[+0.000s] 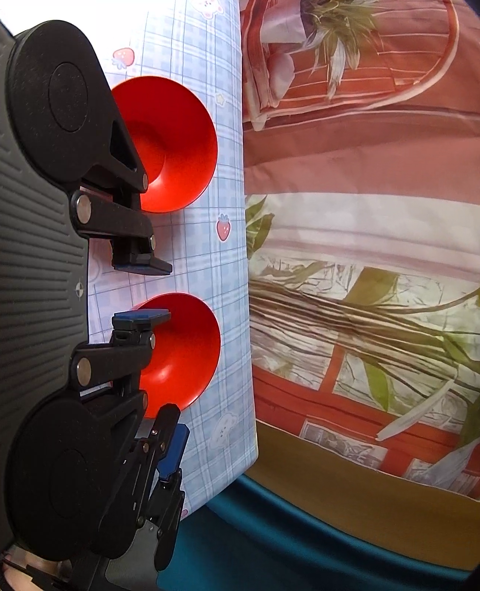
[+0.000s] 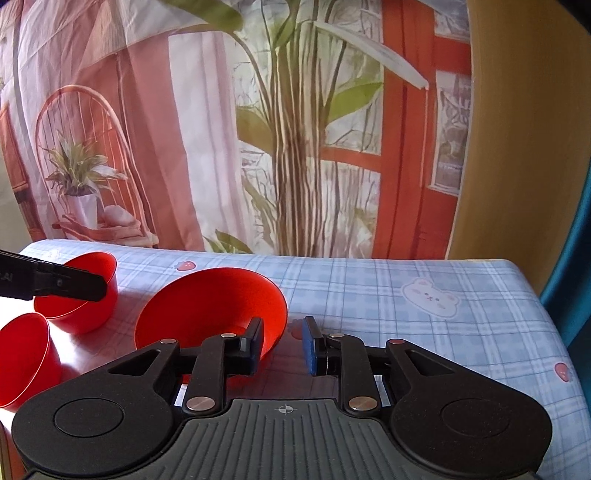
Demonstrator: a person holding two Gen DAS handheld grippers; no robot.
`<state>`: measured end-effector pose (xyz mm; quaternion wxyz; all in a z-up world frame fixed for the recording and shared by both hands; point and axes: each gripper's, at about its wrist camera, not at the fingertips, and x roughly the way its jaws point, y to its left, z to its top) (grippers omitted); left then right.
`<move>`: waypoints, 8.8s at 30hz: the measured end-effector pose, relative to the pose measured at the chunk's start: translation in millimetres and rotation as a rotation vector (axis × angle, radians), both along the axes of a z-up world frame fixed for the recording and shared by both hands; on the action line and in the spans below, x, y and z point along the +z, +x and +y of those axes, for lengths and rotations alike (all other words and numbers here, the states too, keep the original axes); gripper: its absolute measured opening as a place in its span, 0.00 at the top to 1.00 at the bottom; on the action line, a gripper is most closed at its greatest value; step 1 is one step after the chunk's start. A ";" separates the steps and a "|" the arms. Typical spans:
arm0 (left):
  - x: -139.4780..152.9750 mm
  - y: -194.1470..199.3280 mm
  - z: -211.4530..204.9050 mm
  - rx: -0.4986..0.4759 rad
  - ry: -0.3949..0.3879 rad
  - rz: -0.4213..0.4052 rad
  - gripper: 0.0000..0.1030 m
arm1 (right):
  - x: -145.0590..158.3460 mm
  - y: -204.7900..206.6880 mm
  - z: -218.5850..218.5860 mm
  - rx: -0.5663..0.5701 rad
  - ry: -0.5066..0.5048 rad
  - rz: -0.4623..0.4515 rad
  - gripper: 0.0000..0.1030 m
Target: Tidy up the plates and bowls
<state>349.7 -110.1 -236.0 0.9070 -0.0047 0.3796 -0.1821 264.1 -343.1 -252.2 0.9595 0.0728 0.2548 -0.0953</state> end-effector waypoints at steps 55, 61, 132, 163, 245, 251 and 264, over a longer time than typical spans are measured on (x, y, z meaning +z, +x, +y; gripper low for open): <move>17.6 -78.9 69.7 0.034 -0.020 0.008 0.84 | 39.1 -44.2 115.9 0.135 0.018 -0.039 0.86; 22.1 -91.2 87.5 0.057 -0.032 -0.003 0.84 | 42.0 -45.5 135.4 0.161 0.003 -0.033 0.86; -13.6 -84.1 132.2 0.175 -0.028 0.051 0.84 | 3.4 0.4 187.2 0.246 -0.018 0.087 0.85; 5.9 -71.7 147.0 0.217 -0.034 -0.001 0.82 | 26.0 1.0 163.4 0.229 -0.053 0.035 0.84; 40.0 -42.4 118.0 0.139 -0.033 -0.067 0.85 | 77.0 31.1 141.3 0.165 0.033 -0.051 0.88; 41.2 -63.9 120.8 0.143 -0.045 -0.073 0.85 | 79.3 11.3 151.1 0.170 0.018 -0.052 0.88; 42.6 -91.9 122.0 0.139 -0.045 -0.072 0.85 | 85.6 -14.7 161.4 0.182 -0.004 -0.052 0.88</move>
